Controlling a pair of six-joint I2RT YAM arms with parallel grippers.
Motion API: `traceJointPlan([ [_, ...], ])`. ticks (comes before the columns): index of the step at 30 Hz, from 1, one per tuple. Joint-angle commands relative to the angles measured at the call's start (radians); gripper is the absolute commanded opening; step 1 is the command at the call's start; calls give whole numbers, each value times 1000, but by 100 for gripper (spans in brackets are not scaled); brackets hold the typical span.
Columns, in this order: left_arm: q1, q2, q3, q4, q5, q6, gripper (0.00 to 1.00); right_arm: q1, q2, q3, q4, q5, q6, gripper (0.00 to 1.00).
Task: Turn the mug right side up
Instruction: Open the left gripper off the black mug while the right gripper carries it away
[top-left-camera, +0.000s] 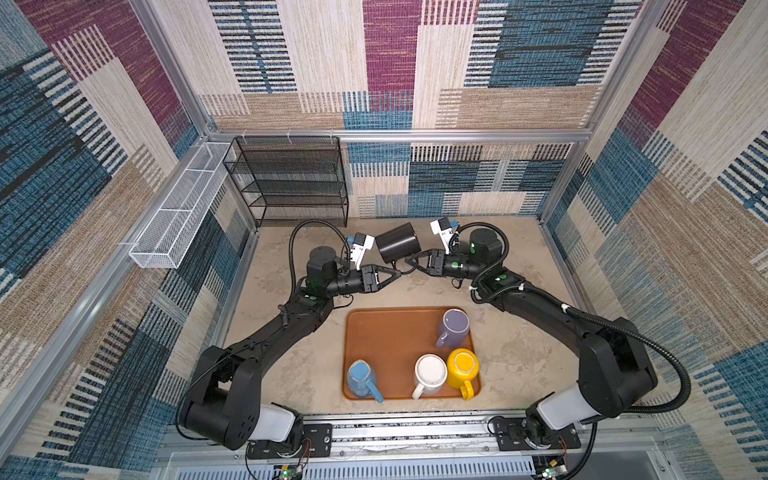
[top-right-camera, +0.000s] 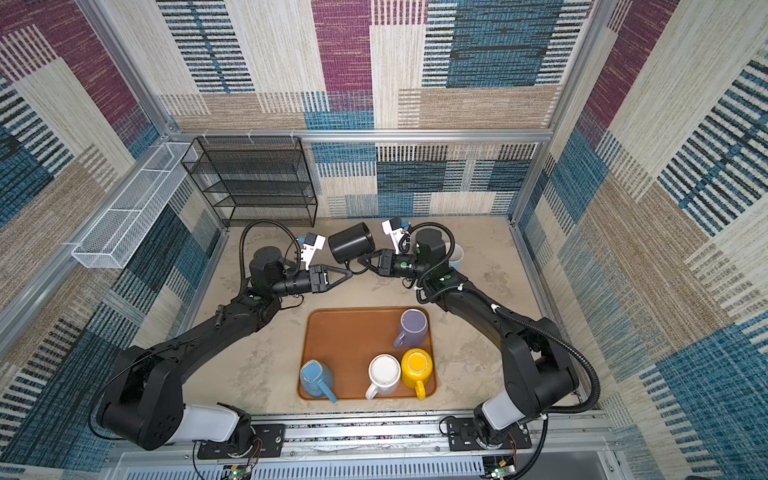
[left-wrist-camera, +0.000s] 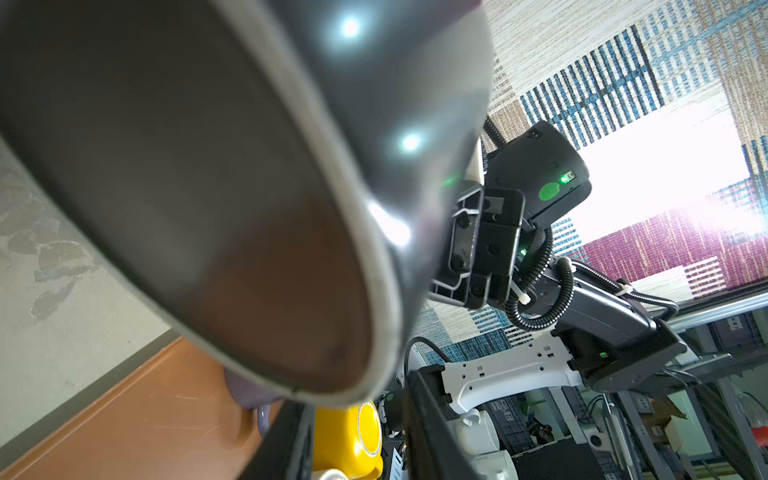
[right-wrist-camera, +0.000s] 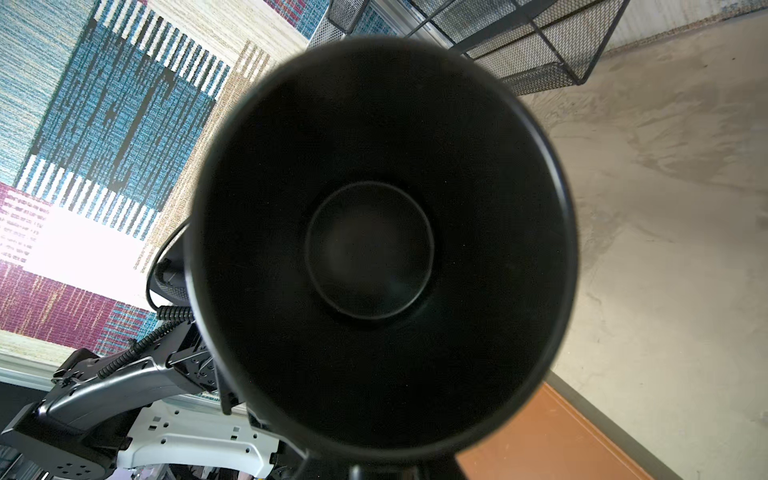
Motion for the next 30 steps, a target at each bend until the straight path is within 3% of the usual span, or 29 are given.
traceJointPlan([
  [1,1,-18,11,-30,-22,48,33,-4,-20,10,56,8,-28,0],
  [14,6,-89,29,-216,-103,148,33,-35,-56,22,-50,66,-96,0],
  [30,6,-140,73,-412,-168,245,33,-50,-95,113,-352,385,-219,0],
])
